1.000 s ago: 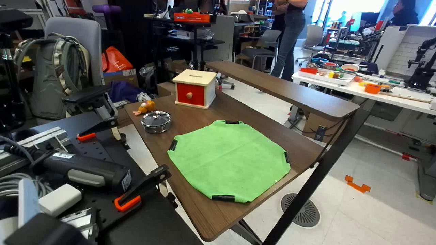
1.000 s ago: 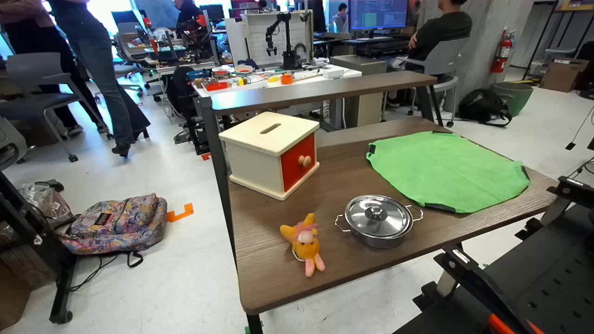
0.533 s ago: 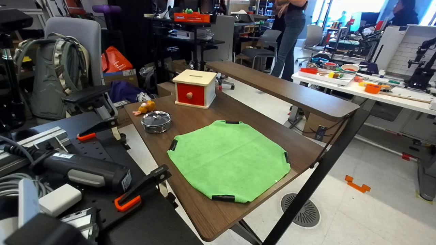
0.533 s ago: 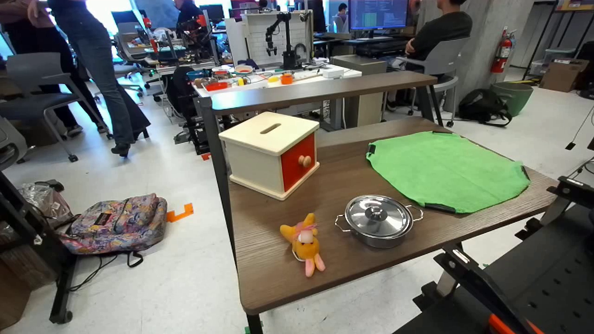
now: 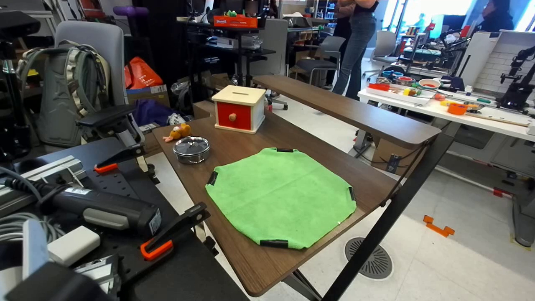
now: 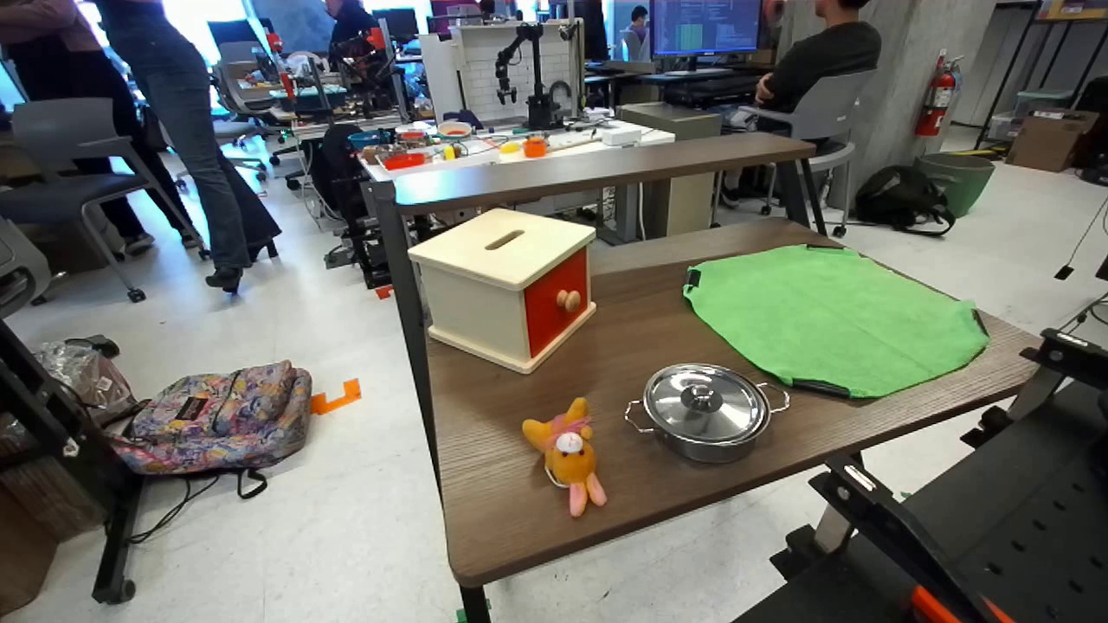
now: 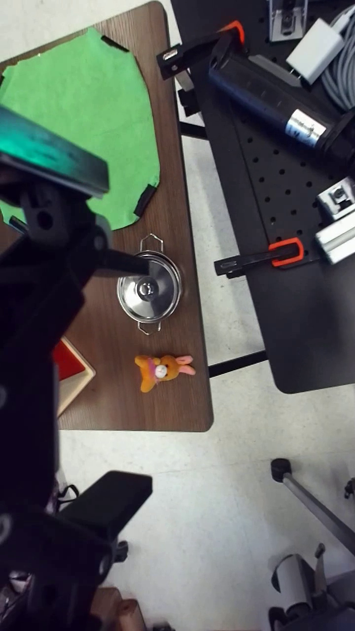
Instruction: Move the doll to the right of the drawer
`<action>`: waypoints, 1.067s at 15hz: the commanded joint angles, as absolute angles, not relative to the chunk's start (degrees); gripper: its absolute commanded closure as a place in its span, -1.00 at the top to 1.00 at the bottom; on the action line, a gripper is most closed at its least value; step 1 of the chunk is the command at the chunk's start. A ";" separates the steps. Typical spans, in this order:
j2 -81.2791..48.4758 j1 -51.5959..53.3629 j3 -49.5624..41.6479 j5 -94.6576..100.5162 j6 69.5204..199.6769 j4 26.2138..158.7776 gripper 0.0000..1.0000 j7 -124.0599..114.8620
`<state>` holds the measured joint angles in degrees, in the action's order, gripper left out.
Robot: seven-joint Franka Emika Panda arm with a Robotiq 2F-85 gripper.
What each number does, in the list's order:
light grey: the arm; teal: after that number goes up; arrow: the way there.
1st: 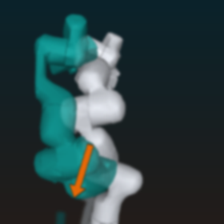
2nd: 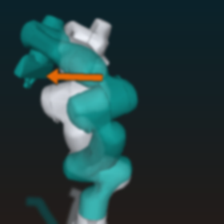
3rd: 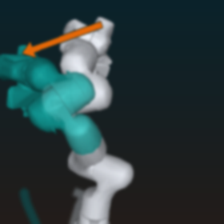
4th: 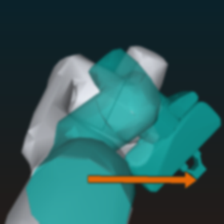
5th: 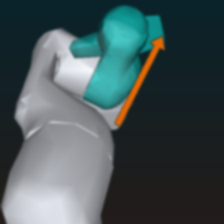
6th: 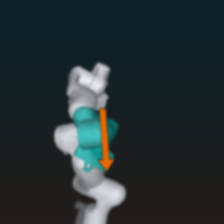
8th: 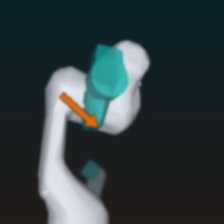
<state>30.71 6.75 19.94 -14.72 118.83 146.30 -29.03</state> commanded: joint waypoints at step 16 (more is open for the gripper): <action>-19.55 15.58 12.04 11.44 148.96 130.16 1.00 -52.68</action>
